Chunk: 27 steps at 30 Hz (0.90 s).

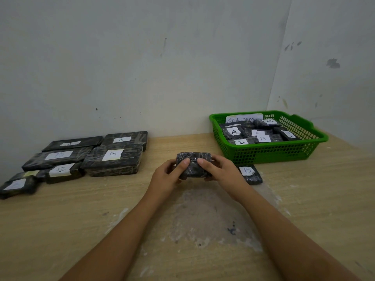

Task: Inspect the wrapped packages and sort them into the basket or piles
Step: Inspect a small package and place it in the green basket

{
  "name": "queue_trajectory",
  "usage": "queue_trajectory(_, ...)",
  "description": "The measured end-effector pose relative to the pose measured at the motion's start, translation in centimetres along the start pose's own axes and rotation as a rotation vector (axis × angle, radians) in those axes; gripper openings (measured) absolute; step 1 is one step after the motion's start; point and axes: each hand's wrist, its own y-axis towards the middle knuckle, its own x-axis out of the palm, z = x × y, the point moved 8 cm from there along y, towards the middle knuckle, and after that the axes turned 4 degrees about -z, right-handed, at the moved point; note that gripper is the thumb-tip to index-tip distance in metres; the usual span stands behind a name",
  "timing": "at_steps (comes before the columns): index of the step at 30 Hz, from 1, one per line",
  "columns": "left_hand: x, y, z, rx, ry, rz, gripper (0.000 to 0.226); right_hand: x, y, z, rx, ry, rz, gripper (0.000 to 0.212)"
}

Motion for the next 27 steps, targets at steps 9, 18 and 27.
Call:
queue_trajectory(9,0.36,-0.15,-0.22,-0.007,-0.055,-0.004,0.055,0.27,-0.05,-0.29,-0.034,0.000,-0.003,0.028)
queue_trajectory(18,-0.02,0.28,-0.36,0.041,-0.127,-0.020,0.055,0.33,0.03,0.04,-0.002,0.056,-0.015,0.033)
queue_trajectory(27,0.11,0.09,0.22,0.067,-0.132,-0.005,0.049,-0.17,0.09,-0.23,-0.053,-0.036,0.022,0.038)
